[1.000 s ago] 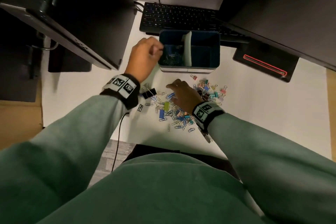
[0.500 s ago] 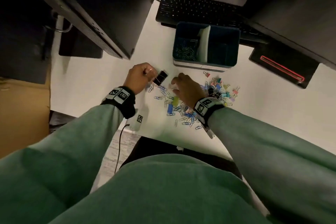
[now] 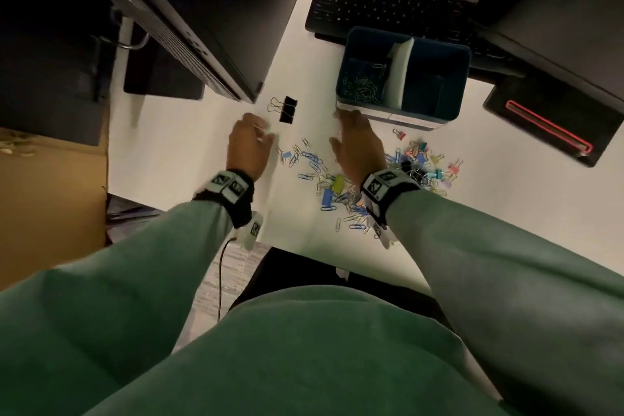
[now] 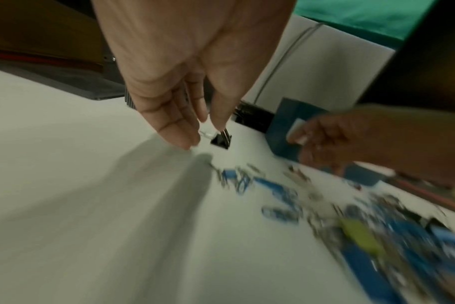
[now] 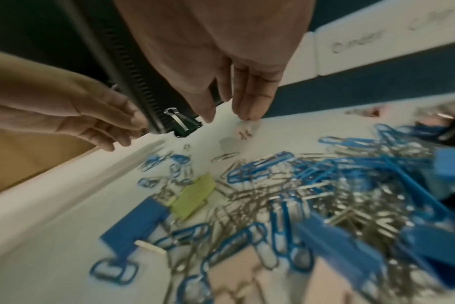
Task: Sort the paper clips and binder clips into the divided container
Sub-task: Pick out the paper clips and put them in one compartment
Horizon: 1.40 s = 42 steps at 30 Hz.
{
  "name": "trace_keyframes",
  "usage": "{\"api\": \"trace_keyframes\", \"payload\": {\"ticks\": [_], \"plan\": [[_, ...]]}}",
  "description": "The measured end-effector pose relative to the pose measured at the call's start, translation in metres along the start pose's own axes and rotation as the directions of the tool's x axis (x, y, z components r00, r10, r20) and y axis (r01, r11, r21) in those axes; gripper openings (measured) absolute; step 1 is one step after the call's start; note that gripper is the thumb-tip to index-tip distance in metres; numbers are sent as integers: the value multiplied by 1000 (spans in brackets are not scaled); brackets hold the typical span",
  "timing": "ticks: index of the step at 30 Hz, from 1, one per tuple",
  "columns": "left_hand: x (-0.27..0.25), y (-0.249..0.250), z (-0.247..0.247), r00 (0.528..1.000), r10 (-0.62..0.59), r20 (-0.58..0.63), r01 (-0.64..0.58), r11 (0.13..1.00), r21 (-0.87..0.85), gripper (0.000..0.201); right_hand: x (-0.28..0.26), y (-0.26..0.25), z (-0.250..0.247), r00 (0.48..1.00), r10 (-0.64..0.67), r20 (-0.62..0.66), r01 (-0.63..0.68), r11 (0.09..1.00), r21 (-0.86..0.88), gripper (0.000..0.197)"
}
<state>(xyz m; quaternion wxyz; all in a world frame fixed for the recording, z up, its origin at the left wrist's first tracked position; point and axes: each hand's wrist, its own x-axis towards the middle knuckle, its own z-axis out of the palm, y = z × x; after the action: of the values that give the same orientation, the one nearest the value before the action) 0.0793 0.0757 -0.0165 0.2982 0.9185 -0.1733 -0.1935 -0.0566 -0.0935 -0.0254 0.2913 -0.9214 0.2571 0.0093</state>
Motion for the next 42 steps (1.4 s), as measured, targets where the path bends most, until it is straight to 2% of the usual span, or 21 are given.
{"api": "trace_keyframes", "payload": {"ticks": [3,6,9,14,17,20,24,27,31,34,38,42], "plan": [[-20,-14,15,995,32,98,-39,997,63,27,-5,-23,14,975,-195,109,200,979,-40,41],[-19,-6,28,989,34,144,-52,992,118,24,1,-34,26,952,-190,239,214,973,-82,39],[-18,2,36,981,53,184,-81,986,149,12,-1,-19,22,944,-205,257,247,959,-142,21],[-22,21,62,952,97,289,-127,988,89,5,-14,40,-6,960,-175,221,218,957,-189,11],[-23,32,71,929,157,336,-187,981,57,9,-17,54,-15,963,-156,221,204,955,-215,15],[-21,29,64,932,148,332,-179,982,66,10,-14,42,-15,957,-191,217,231,957,-175,21],[-25,22,50,954,137,266,-159,985,62,7,-12,27,-8,942,-217,256,250,963,-101,23],[-32,32,55,927,216,306,-252,964,86,10,-14,38,-9,949,-196,249,227,968,-104,17],[-37,43,70,860,289,422,-381,912,152,17,-22,49,-23,963,-122,240,145,986,-80,21],[-35,43,72,852,281,443,-388,906,172,12,-27,53,-32,967,-67,247,81,995,-50,31],[-34,41,73,846,288,448,-402,897,184,16,-36,51,-34,939,-96,331,149,979,-140,44],[-35,44,69,824,308,476,-423,893,155,13,-38,46,-28,952,-105,286,149,979,-136,25]]}}
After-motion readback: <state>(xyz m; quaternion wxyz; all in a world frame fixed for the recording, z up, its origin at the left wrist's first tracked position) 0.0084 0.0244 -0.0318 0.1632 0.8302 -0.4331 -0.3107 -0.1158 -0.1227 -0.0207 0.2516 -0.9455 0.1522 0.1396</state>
